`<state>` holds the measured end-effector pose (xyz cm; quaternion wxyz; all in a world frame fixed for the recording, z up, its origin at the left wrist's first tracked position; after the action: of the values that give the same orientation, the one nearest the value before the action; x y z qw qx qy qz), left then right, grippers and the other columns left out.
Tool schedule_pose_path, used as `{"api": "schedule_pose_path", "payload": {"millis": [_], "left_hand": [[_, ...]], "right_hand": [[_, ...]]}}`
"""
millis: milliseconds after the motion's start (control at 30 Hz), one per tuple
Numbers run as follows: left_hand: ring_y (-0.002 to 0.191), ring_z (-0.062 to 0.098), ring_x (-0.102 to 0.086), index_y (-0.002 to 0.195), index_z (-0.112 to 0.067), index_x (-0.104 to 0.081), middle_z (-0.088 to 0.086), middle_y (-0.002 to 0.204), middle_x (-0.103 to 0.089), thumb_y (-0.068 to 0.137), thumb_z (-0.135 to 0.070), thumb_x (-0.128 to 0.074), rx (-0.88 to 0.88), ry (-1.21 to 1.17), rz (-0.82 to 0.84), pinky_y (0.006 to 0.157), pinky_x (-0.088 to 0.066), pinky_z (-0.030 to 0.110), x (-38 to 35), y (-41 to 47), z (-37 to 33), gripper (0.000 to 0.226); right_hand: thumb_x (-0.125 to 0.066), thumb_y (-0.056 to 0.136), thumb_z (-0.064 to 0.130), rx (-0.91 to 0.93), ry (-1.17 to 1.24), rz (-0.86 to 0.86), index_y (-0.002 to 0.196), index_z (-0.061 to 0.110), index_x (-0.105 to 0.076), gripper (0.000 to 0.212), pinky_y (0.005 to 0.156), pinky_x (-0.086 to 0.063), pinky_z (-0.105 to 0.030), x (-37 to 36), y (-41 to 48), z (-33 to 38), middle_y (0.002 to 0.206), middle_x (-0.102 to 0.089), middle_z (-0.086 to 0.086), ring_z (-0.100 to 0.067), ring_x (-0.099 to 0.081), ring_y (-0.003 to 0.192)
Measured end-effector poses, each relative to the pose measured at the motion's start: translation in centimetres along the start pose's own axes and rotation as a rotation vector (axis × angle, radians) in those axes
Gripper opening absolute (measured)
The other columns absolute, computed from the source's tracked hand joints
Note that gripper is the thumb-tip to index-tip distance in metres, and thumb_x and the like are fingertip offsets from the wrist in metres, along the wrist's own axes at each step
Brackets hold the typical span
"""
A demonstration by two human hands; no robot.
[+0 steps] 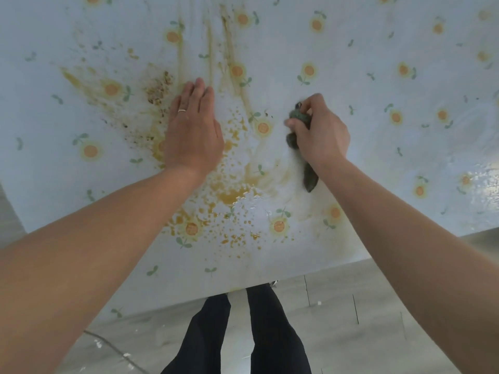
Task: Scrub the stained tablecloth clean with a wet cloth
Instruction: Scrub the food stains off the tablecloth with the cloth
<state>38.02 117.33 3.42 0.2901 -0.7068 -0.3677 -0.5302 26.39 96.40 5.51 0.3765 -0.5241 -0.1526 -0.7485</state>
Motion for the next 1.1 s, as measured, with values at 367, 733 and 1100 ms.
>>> {"api": "schedule_pose_path", "payload": {"millis": [367, 733, 1100], "left_hand": [[0.158, 0.029, -0.016, 0.159, -0.003, -0.028, 0.015, 0.169, -0.022, 0.104, -0.019, -0.030, -0.012, -0.009, 0.006, 0.130, -0.013, 0.047, 0.0, 0.1, 0.0, 0.058], [0.158, 0.029, -0.017, 0.159, -0.003, -0.029, 0.015, 0.169, -0.023, 0.104, -0.020, -0.031, -0.012, -0.012, 0.011, 0.130, -0.014, 0.047, 0.0, 0.1, 0.0, 0.058], [0.158, 0.030, -0.018, 0.158, -0.003, -0.031, 0.015, 0.168, -0.025, 0.104, -0.020, -0.030, -0.014, -0.019, -0.002, 0.129, -0.014, 0.047, 0.1, 0.1, 0.0, 0.057]], "right_hand": [[-0.061, 0.094, 0.042, 0.027, -0.092, 0.156, 0.084, 0.023, -0.048, 0.024, 0.065, -0.039, -0.033, -0.3, -6.4, -2.1, 0.081, -0.057, 0.011, -0.018, -0.055, 0.076], [-0.061, 0.097, 0.037, 0.054, -0.084, 0.025, 0.082, 0.019, -0.051, 0.025, 0.058, -0.041, -0.031, 0.0, -11.0, -3.4, 0.086, -0.057, 0.010, -0.019, -0.057, 0.065], [-0.051, 0.100, 0.043, -0.005, -0.099, -0.128, 0.087, 0.019, -0.048, 0.028, 0.065, -0.036, -0.033, -0.6, 0.5, 0.4, 0.090, -0.059, 0.006, -0.021, -0.057, 0.074]]}}
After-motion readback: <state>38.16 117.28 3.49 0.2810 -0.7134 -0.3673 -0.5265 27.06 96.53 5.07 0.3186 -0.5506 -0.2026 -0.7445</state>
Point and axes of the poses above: each hand's wrist, its own y-axis towards the middle knuckle, its own x-axis out of the back of the hand, z = x × y, the point moved 5 cm from there along y, towards the middle knuckle
